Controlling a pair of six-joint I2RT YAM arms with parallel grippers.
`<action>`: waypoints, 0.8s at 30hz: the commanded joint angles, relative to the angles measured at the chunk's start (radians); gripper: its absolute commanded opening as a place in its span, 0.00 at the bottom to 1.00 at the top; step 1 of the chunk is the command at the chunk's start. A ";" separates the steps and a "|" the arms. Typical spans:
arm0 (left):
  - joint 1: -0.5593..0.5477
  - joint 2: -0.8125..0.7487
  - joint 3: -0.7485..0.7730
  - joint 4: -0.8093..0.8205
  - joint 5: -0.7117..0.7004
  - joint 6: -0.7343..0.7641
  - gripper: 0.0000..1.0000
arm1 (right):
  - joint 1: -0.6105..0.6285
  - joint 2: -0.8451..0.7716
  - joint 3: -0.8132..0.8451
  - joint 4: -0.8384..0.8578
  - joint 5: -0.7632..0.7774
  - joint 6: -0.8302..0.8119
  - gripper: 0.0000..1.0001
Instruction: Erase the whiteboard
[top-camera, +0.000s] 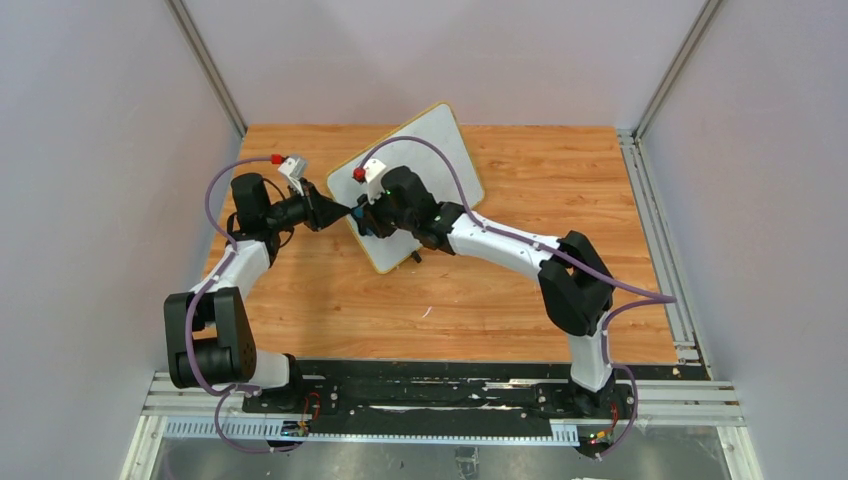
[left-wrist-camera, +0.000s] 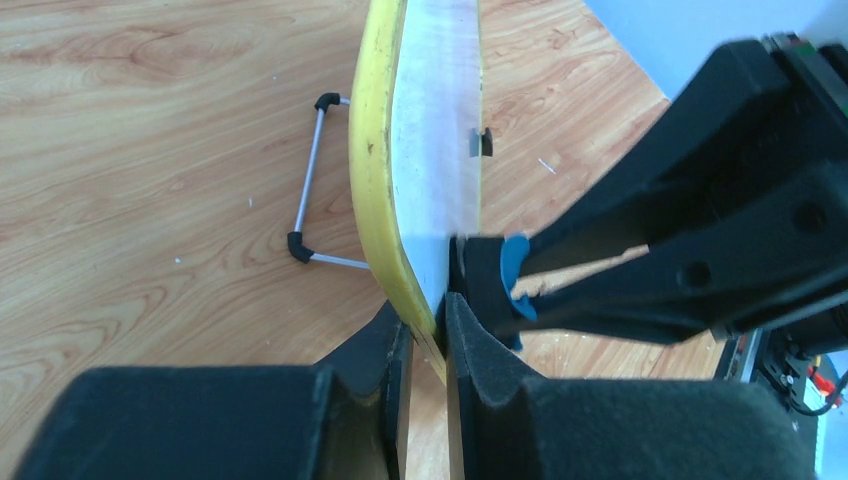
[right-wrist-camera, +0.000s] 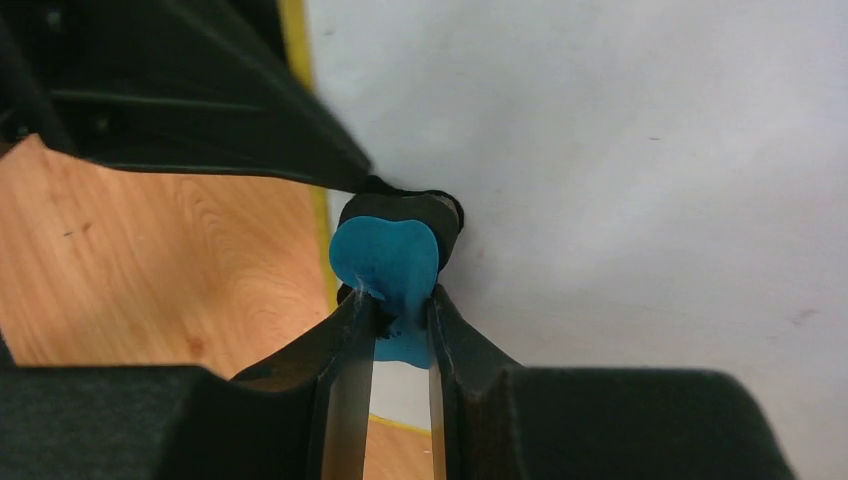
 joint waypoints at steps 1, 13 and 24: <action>-0.011 -0.008 0.010 0.000 0.011 0.086 0.00 | 0.029 0.019 0.017 0.029 -0.028 0.026 0.01; -0.012 -0.012 0.008 -0.005 0.011 0.091 0.00 | -0.040 0.064 0.030 0.005 0.024 -0.018 0.01; -0.012 -0.013 0.011 -0.016 0.010 0.101 0.00 | -0.130 -0.025 -0.032 -0.004 0.064 -0.040 0.00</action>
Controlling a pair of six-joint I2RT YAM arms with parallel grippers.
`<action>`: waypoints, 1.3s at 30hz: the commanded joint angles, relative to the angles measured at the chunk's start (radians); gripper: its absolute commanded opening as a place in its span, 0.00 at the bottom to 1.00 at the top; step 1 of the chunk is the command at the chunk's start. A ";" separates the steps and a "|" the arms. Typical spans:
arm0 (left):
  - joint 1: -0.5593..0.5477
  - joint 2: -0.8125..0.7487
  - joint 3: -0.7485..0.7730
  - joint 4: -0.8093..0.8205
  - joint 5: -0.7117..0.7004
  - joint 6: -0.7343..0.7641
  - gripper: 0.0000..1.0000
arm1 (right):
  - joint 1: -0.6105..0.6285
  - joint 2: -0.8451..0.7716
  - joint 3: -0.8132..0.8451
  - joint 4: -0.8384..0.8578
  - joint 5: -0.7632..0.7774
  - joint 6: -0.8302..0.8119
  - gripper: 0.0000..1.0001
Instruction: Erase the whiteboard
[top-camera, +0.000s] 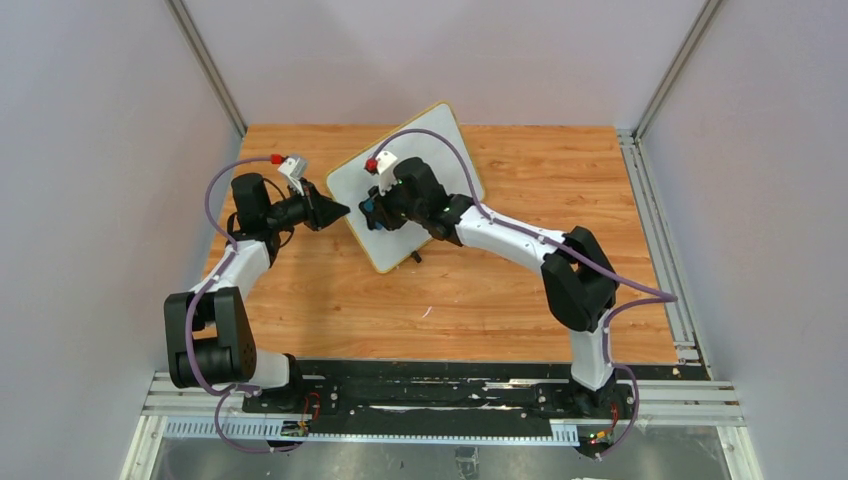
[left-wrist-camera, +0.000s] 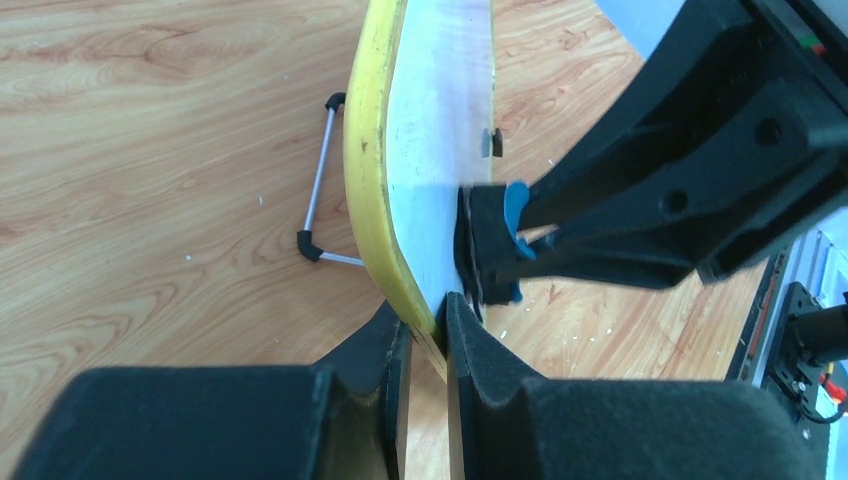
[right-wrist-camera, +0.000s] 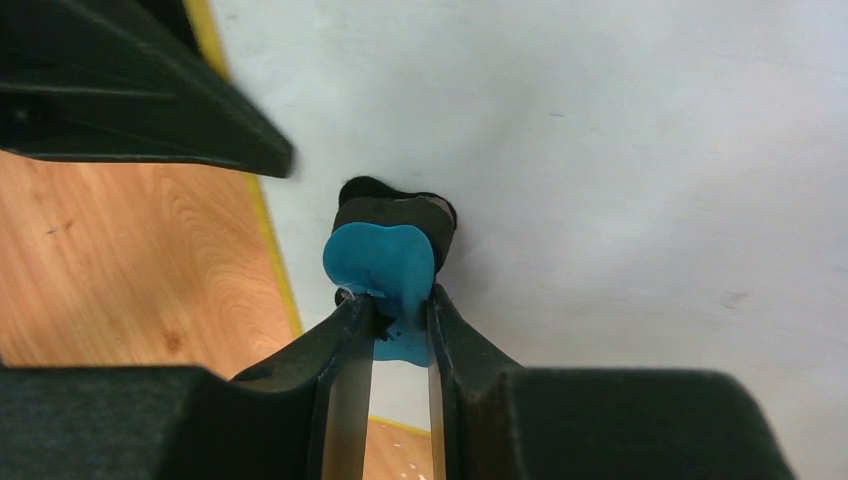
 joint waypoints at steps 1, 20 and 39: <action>-0.011 -0.013 0.010 -0.014 0.031 0.094 0.00 | -0.095 -0.048 -0.042 0.005 0.130 -0.047 0.01; -0.012 -0.009 0.019 -0.031 0.022 0.107 0.00 | -0.211 -0.219 -0.151 -0.043 0.206 -0.067 0.01; -0.012 0.003 0.023 -0.046 0.007 0.127 0.00 | -0.471 -0.423 -0.282 -0.423 0.218 0.060 0.01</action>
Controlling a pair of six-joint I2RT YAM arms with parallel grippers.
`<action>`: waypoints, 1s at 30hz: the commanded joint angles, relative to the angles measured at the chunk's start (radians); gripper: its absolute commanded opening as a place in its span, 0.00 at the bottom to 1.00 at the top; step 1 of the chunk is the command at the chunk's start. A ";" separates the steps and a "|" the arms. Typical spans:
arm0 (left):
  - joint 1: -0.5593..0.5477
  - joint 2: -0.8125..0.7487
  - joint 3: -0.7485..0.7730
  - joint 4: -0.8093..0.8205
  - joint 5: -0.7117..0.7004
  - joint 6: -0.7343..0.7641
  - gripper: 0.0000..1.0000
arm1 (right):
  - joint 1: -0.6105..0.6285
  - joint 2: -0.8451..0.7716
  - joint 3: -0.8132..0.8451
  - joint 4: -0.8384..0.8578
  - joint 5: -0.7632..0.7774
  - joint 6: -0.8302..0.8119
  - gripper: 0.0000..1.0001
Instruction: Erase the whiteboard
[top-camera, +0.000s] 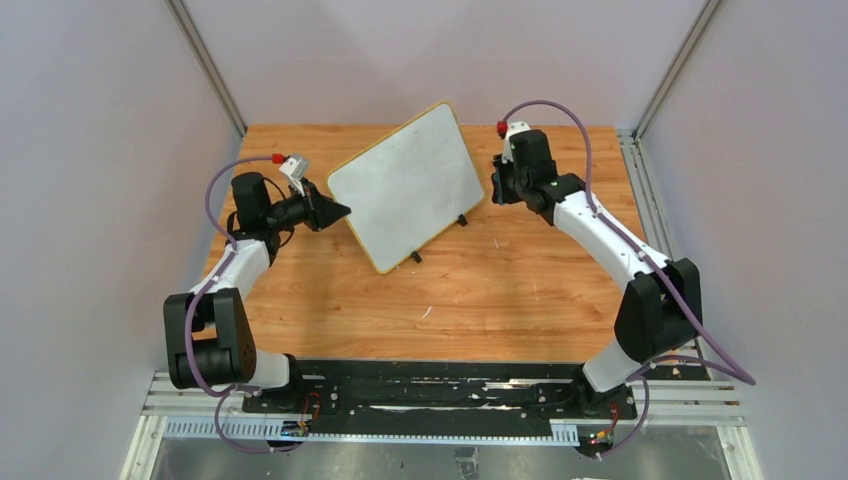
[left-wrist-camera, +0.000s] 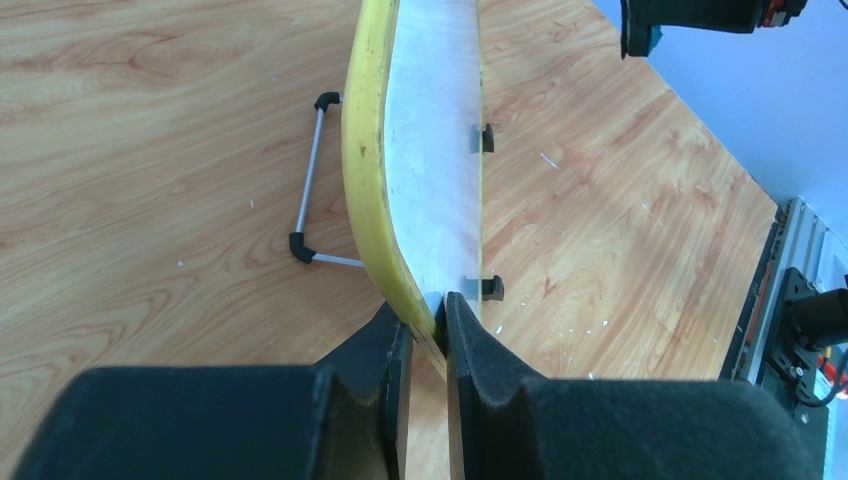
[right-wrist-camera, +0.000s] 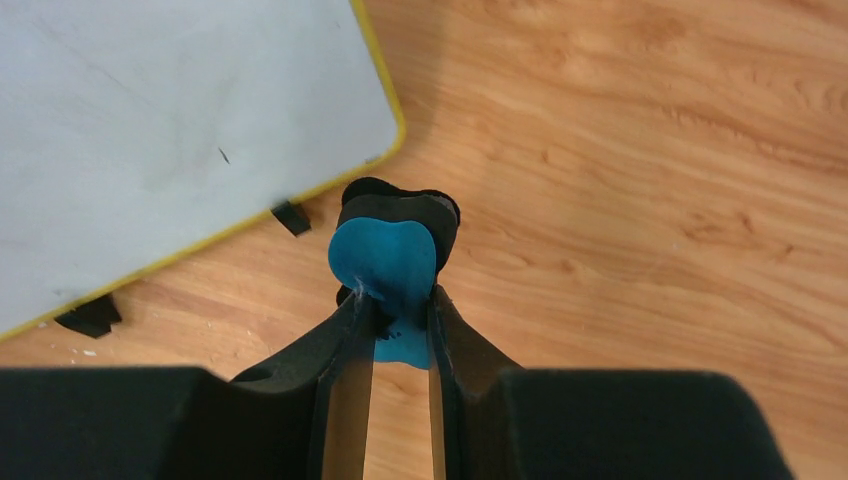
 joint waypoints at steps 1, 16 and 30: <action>-0.008 0.007 0.013 -0.021 -0.019 0.098 0.00 | -0.066 -0.051 -0.066 -0.119 -0.044 0.052 0.01; -0.010 0.023 0.017 -0.024 -0.035 0.098 0.00 | -0.223 -0.095 -0.238 -0.290 -0.101 0.071 0.01; -0.010 0.023 0.028 -0.052 -0.051 0.113 0.16 | -0.244 0.067 -0.239 -0.286 -0.158 0.093 0.14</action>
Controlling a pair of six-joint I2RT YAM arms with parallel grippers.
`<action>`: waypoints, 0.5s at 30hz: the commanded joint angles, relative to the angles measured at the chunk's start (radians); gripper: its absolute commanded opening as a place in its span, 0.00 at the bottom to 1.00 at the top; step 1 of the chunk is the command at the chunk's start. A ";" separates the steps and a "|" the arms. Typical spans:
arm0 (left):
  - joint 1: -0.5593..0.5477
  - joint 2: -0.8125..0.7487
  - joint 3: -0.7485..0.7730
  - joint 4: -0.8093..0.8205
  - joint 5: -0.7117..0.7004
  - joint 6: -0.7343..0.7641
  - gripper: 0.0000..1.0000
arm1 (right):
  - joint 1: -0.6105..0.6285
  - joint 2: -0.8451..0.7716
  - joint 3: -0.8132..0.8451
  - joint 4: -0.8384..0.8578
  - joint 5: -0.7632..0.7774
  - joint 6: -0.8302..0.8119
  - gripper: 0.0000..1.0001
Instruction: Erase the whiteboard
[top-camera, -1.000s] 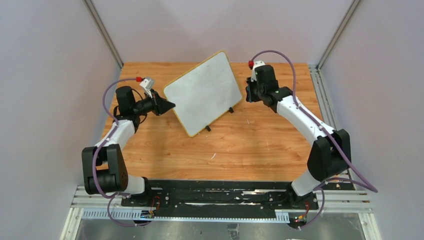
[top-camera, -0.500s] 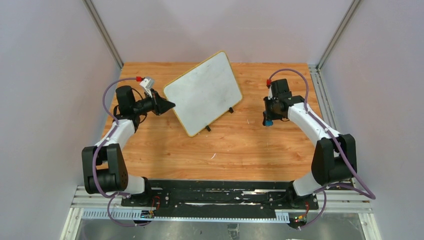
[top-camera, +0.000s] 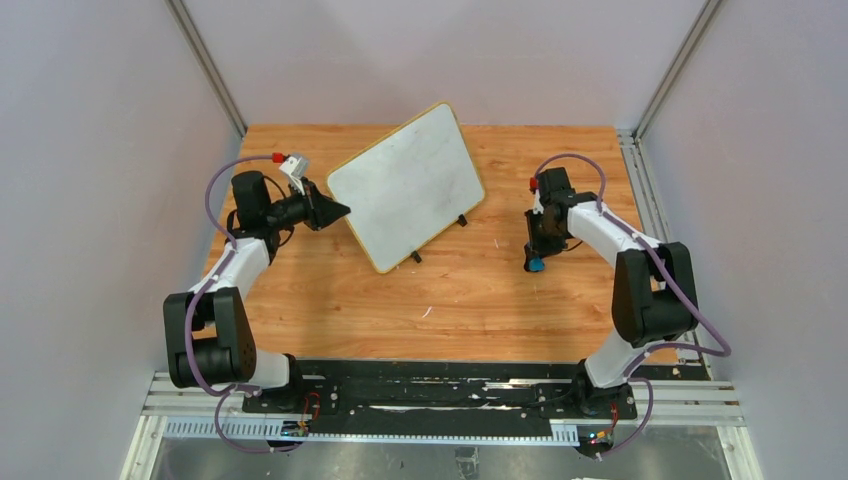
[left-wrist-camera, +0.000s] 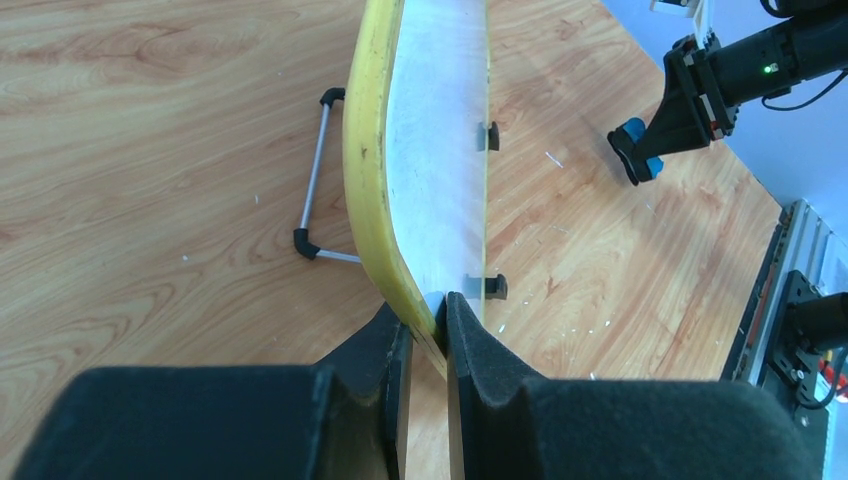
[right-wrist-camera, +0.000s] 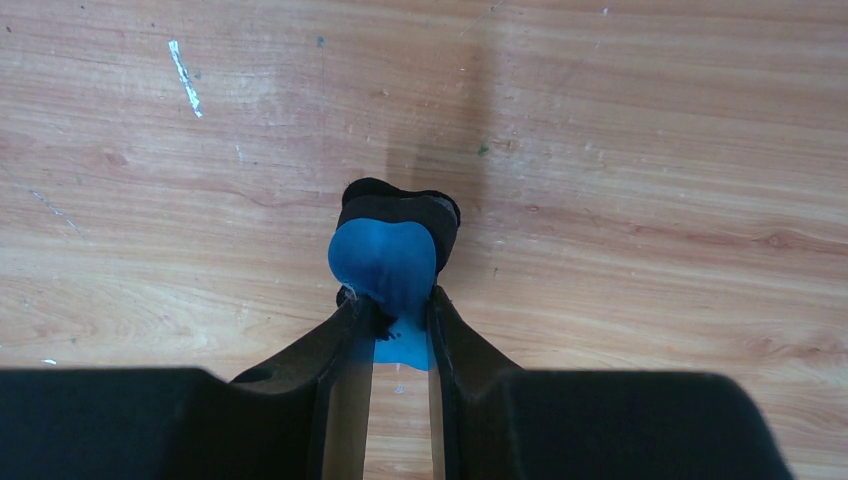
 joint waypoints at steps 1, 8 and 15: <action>-0.009 0.019 0.017 -0.028 -0.036 0.106 0.18 | -0.015 0.017 -0.004 -0.010 -0.024 0.017 0.15; -0.010 0.025 0.022 -0.038 -0.036 0.110 0.41 | -0.017 -0.026 -0.026 0.001 -0.008 0.020 0.32; -0.009 0.026 0.024 -0.040 -0.031 0.112 0.48 | -0.019 -0.047 -0.033 -0.001 -0.014 0.019 0.34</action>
